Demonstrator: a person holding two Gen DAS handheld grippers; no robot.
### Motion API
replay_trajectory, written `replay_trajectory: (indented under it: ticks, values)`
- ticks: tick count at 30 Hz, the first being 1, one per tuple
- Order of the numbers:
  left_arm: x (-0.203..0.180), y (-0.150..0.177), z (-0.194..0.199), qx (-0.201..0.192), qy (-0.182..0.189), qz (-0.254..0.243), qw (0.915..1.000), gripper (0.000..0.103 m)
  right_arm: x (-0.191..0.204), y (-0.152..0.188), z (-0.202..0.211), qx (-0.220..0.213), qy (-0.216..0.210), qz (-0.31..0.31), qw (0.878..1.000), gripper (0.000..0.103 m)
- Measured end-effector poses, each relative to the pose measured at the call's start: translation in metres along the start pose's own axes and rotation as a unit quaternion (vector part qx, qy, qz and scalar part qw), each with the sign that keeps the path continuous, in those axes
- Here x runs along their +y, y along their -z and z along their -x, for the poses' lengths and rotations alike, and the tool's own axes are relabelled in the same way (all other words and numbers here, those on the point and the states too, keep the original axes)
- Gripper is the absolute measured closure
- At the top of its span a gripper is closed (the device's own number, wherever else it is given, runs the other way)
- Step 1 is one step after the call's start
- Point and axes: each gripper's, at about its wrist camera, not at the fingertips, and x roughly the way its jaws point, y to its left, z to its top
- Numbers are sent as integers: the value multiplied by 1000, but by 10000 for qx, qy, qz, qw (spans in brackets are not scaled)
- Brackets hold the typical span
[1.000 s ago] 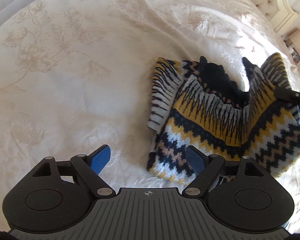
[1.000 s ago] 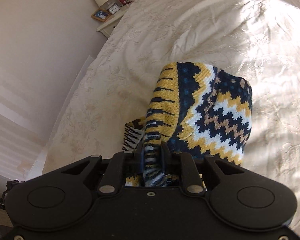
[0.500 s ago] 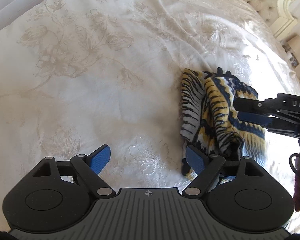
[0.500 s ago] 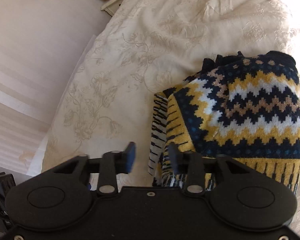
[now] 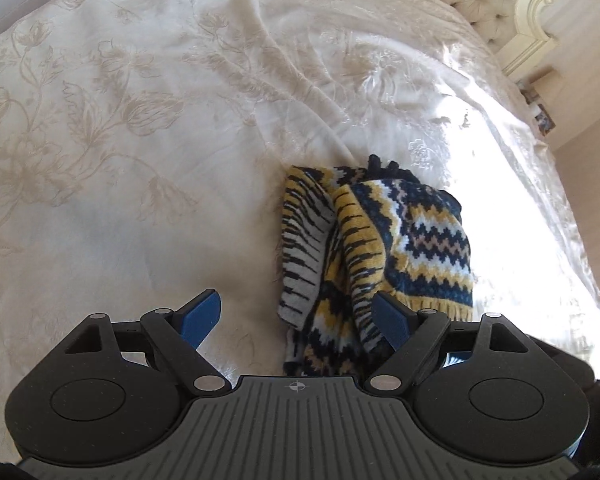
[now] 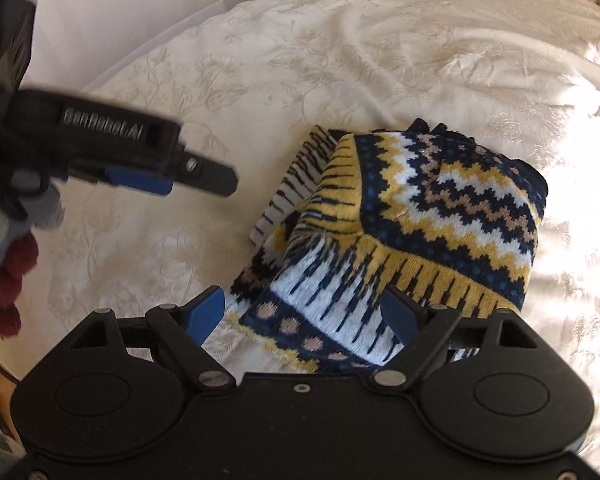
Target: Fold small clothes
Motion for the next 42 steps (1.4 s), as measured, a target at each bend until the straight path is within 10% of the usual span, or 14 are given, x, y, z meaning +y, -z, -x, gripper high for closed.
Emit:
replay_trajectory:
  ticks: [5,9,12,21,33,34,37,42]
  values:
    - [-7,-6,-2,107,152,-27,9998,20,29,13,-26,131,631,976,9931,23]
    - [-10,-10,-4,231,295,-21,9993,20,42,23,-43,235,1233,1794,9757,62]
    - [-15,-11,-8,372,515,-3,9980,20,19,17,-25,-40,1075,943,9897,81]
    - [-36,-16,-57,1068,1498,512,9816,19,-19,13,18,-522,789,-234,9952,83]
    - [-46,-35,-120,1093,1082,288,9877,21,-16,18,7,-382,544,-218,9975,83]
    - [-46,-37,-124,1159,1110,302,9866,27,-16,18,6,-367,519,-216,9977,83]
    - [-46,-39,-128,1153,1001,272,9879,89,-15,20,6,-364,478,-252,9979,84]
    - [-58,-44,-87,638,1162,-503,9899,89,-9,17,18,-544,257,-446,9972,86]
